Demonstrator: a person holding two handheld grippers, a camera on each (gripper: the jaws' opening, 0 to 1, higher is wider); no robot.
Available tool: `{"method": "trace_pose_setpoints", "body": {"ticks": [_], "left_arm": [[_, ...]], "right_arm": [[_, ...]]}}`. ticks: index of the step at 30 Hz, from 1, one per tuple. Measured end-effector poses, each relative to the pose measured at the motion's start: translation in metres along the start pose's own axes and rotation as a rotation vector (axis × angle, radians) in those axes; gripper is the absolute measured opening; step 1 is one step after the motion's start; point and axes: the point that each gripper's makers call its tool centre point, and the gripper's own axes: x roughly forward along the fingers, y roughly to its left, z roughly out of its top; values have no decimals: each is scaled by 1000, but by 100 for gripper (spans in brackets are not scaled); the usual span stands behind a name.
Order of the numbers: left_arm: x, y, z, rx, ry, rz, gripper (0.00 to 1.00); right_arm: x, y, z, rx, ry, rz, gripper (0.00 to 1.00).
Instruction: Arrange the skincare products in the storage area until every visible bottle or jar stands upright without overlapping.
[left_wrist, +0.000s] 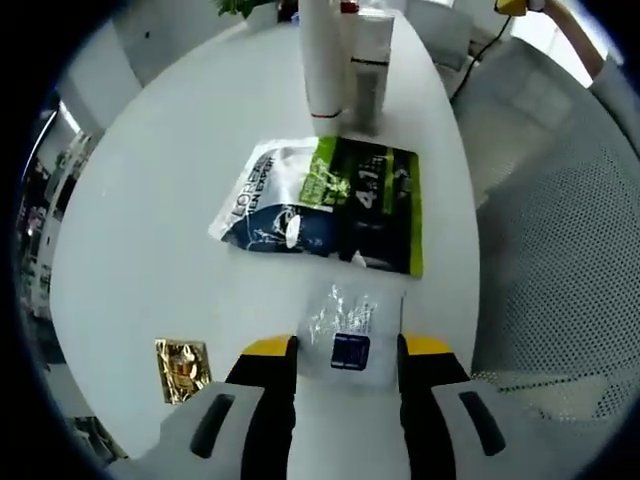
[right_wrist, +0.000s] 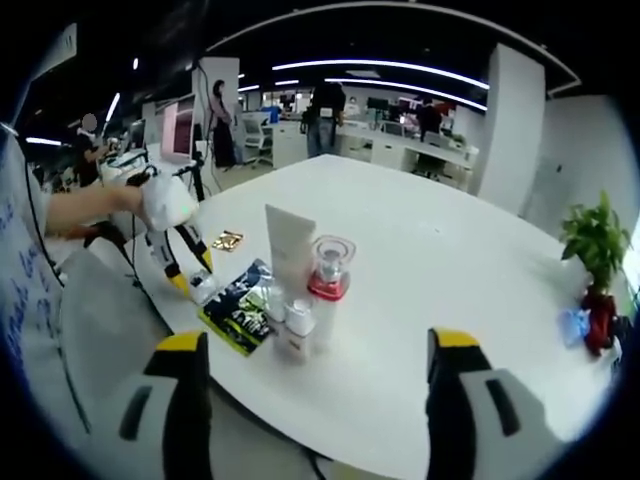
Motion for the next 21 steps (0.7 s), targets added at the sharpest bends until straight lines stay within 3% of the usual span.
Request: {"method": "trace_pose_setpoints", "body": {"ticks": [21], "left_arm": [[8,-3,5,14,-9,18,41]], "right_arm": [[1,0,-4,2,10,3,90]]}}
